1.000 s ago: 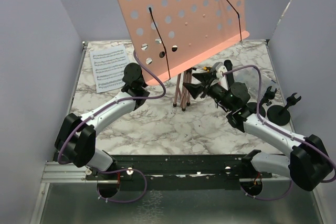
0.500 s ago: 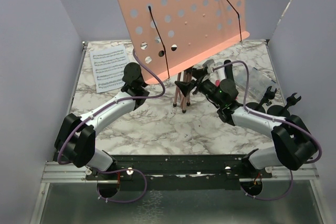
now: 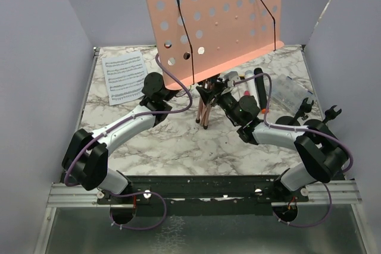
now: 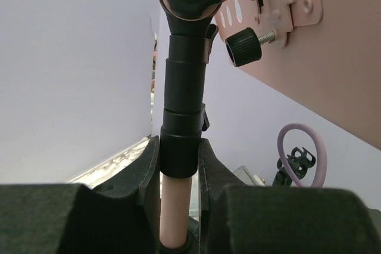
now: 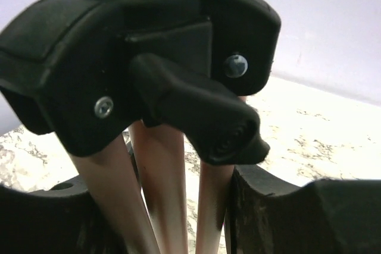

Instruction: Pack up the instrument practice props

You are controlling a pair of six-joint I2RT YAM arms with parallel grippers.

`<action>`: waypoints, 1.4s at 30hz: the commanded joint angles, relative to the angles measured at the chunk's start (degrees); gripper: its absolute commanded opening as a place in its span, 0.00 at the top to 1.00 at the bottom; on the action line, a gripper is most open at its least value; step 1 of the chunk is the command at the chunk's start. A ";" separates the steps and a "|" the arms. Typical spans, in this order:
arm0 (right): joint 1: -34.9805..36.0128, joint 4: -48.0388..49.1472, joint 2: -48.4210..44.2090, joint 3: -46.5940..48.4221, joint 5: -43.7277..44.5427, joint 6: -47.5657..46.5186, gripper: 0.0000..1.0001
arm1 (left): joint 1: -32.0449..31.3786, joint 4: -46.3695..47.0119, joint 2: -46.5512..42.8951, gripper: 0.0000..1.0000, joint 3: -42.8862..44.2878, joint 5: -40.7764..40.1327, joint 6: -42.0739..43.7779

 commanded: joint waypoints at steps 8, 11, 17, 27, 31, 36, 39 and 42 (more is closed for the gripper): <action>2.12 -4.43 -2.30 3.59 -6.20 5.76 0.82 | -0.62 -11.57 -6.59 1.00 5.05 -10.32 4.92; 3.28 -4.56 -1.41 4.34 -6.26 8.00 0.86 | -0.56 -17.08 -7.07 1.00 6.41 -12.24 6.91; 7.13 -5.78 0.83 6.32 -0.88 11.45 0.95 | -0.01 -22.91 -6.42 1.00 6.90 -15.57 7.43; 8.94 -5.82 7.10 9.57 6.22 21.54 0.99 | 2.20 -33.92 -0.44 1.00 11.47 -13.93 8.65; 8.96 -7.03 9.67 11.25 9.27 25.06 0.99 | 3.92 -36.47 2.68 1.00 12.07 -11.63 7.87; 9.04 -6.64 14.23 13.66 11.11 28.30 0.99 | 7.57 -38.12 5.49 1.00 11.26 -9.55 7.92; 9.01 -6.93 17.00 15.24 12.05 29.98 0.99 | 10.03 -38.22 6.98 1.00 10.61 -7.42 7.79; 9.00 -7.69 19.90 17.23 11.84 32.14 0.99 | 11.32 -38.58 8.35 1.00 9.78 -6.32 7.92</action>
